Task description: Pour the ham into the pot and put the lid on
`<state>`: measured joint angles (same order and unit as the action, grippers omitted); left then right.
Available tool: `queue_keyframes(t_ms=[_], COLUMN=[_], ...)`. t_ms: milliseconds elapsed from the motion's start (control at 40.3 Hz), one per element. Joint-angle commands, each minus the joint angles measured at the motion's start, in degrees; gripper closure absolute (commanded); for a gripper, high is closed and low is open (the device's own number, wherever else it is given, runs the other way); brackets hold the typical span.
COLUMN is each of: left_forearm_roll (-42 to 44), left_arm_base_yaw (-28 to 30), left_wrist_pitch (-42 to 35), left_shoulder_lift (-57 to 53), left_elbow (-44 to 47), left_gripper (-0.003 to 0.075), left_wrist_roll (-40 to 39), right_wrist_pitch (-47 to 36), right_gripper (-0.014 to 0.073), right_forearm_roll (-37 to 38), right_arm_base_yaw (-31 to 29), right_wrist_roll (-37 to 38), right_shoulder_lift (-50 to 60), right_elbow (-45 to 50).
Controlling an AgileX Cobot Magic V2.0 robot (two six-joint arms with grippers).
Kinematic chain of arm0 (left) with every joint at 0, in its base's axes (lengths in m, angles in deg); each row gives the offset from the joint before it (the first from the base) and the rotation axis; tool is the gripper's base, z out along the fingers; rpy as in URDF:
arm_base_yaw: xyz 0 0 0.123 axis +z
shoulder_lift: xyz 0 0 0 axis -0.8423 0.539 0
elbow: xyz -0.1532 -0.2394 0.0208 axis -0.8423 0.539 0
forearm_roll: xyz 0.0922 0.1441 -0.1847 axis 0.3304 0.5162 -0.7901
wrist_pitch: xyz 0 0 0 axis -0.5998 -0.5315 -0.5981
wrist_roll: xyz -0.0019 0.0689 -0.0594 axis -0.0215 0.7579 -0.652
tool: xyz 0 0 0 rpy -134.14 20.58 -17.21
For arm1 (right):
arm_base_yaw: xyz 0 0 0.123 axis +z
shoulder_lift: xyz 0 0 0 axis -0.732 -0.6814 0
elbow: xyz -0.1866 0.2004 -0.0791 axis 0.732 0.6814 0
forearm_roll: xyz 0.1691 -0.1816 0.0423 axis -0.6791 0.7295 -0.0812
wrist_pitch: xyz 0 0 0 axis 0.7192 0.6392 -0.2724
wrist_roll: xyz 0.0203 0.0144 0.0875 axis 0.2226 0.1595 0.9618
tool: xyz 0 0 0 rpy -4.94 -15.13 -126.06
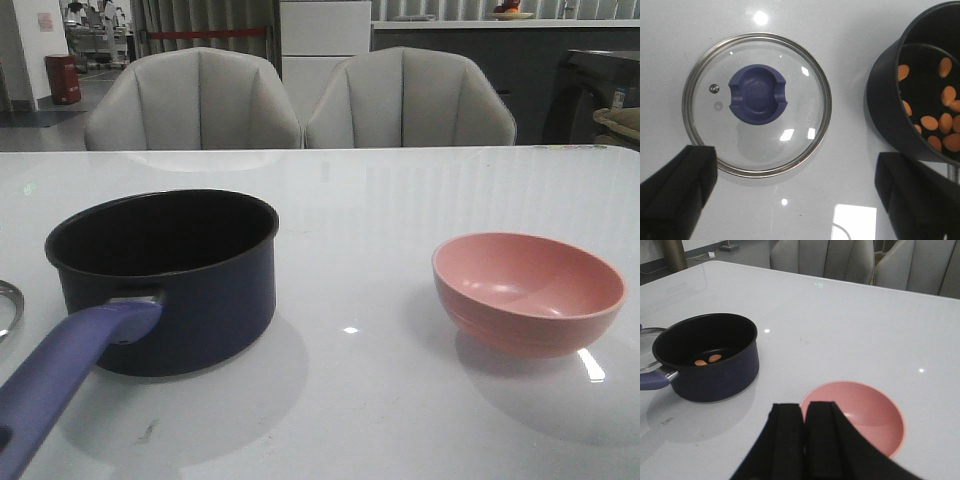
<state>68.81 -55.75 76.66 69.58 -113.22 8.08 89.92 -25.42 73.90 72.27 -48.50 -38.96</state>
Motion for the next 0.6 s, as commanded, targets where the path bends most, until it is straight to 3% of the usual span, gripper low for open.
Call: queue_keyframes(t_ms=[0,298,571], left_forearm_roll=[-1.7,-0.9,1.9], left_arm_base_yaw=[0.2,1.2,1.2], left_wrist_pitch=[-0.3,4.7,2.7], left_shoulder_lift=[3.9,14.9,19.4], left_elbow=[-4.6,-10.0,-11.3], left_gripper=[0.0038,0.0038,0.0038], left_wrist_roll=[-0.7,-0.7,-2.6], right_wrist_pitch=[-3.9,-3.9,-3.9], right_gripper=[0.0462,0.0462,0.0462], right_forearm_roll=[-0.1,-0.1,-0.1], right_arm_base_yaw=[0.0,0.0,0.0], right_wrist_roll=[-0.5,-0.5,-0.5], right_shoulder_lift=[-0.2,-0.2,-0.2], right_elbow=[-1.5,-1.5,-1.5])
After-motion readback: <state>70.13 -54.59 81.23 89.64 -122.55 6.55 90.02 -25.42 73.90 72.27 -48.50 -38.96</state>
